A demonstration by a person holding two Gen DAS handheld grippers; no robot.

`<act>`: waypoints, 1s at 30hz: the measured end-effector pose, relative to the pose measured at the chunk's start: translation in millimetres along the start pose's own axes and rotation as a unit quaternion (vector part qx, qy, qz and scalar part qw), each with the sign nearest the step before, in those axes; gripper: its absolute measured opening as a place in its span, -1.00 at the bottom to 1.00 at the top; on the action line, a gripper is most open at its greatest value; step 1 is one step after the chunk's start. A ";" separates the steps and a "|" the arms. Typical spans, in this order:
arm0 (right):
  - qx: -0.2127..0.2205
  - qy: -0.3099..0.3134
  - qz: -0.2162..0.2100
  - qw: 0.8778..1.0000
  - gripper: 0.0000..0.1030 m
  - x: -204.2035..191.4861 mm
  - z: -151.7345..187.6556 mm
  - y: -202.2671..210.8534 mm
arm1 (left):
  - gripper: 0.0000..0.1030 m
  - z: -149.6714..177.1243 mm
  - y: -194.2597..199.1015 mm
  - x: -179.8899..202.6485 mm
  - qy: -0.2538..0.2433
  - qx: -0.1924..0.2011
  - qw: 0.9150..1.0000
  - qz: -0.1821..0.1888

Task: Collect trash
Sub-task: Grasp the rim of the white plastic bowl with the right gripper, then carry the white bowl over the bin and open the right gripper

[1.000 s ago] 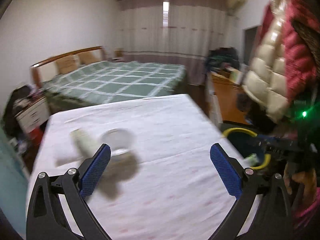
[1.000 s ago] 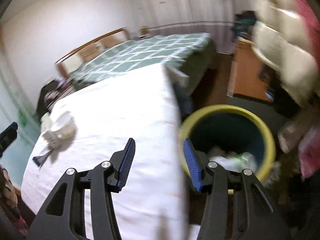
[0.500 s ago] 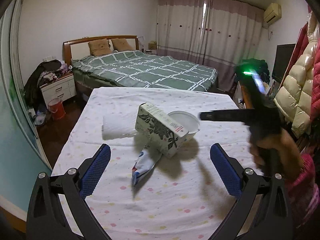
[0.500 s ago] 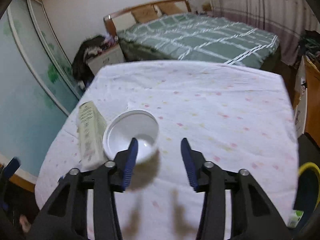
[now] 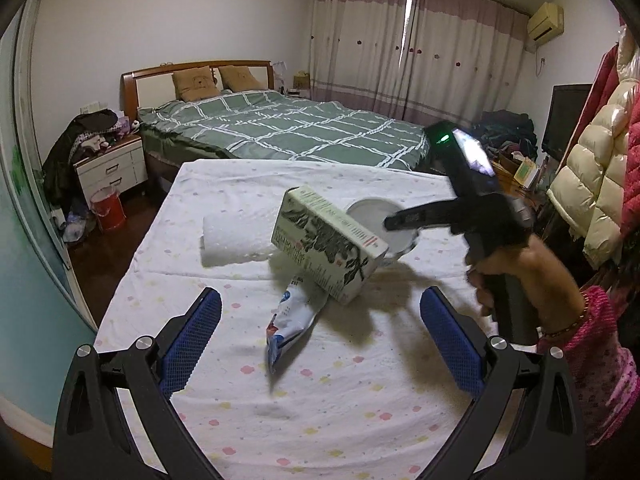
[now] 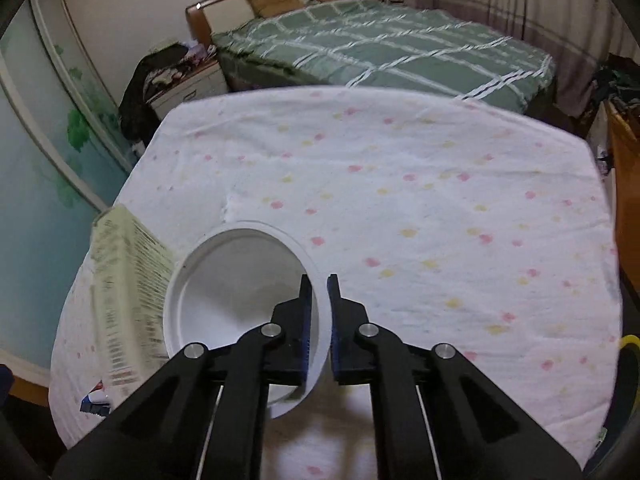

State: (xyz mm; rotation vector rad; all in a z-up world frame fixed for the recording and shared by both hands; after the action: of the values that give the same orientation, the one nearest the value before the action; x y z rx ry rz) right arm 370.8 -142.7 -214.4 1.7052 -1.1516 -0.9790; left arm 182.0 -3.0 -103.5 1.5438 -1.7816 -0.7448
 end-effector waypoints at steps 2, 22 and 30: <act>0.011 -0.009 0.003 1.000 -0.86 12.7 3.8 11.7 | 0.90 1.1 -3.7 3.8 -0.002 -0.003 1.000 0.003; 0.085 -0.255 0.070 0.961 -0.85 276.9 160.2 106.3 | 0.90 -2.3 -36.1 58.0 -0.037 -0.031 0.999 0.006; 0.048 -0.331 0.105 0.937 -0.76 353.6 218.2 88.8 | 0.90 -10.6 -42.9 61.0 -0.030 -0.031 0.999 -0.009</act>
State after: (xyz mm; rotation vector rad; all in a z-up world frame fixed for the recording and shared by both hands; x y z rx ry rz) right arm 241.7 -545.0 -259.3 1.3064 -1.7943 -1.4295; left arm 211.3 -69.4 -123.3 1.5125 -1.7734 -0.8540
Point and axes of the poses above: each gripper's, at about its wrist camera, not at the fingertips, and y roughly against the way its jaws point, x to its right, z to its underside, the point moved 7 cm from there along -y, roughly the way its jaws point, and after that the axes turned 15 degrees about -x, right-handed, at the moved point
